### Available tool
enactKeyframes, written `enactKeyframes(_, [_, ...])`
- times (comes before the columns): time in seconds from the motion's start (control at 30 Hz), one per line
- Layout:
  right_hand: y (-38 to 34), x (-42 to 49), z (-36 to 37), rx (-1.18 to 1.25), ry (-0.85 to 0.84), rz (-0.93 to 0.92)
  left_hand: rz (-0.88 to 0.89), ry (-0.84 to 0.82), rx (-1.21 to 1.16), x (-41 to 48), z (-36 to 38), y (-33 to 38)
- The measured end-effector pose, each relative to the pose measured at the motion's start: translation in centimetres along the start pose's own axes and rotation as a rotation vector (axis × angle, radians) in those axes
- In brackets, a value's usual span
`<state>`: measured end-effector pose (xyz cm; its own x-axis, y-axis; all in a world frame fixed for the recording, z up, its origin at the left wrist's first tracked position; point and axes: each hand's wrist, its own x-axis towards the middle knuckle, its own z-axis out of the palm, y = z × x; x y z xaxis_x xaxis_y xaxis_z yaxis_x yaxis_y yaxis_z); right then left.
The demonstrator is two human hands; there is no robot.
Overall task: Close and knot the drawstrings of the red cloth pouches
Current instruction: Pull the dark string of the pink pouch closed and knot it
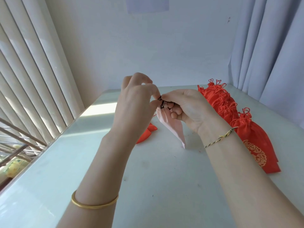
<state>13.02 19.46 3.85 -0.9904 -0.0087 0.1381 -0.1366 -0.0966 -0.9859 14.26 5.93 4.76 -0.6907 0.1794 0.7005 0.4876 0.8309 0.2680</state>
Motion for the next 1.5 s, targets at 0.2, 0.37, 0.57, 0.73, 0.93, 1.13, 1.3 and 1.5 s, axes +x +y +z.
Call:
enactKeyframes(0.2, [-0.3,0.0,-0.9,0.010,-0.114,-0.010,0.095,0.026,0.035,0.2,0.3,-0.8])
enactKeyframes(0.37, [0.1,0.4,-2.2,-0.195,0.015,-0.128,-0.130,0.046,-0.084,0.3,0.3,-1.2])
enactKeyframes(0.57, [1.3,1.4,-2.1,-0.294,0.137,-0.177,-0.321,-0.096,-0.501,0.3,0.1,-0.1])
enactKeyframes(0.73, [1.8,1.4,-2.2,-0.311,0.152,-0.224,-0.536,-0.189,-0.883,0.1,0.3,1.2])
enactKeyframes(0.93, [1.0,-1.3,-4.1,-0.375,-0.080,-0.136,-0.698,-0.195,-1.129,0.2,0.4,2.2])
enactKeyframes(1.13, [1.3,-4.2,-8.6,-0.362,0.105,-0.248,-0.514,-0.366,-1.029,-0.4,1.7,6.3])
enactKeyframes(1.3, [2.3,-6.7,-14.0,-0.272,0.286,-0.143,-0.420,-0.622,-0.841,-2.6,6.0,9.8])
enactKeyframes(1.5, [4.8,-6.4,-16.7,-0.733,0.564,-0.293,-0.428,-0.565,-0.773,-3.7,11.6,12.8])
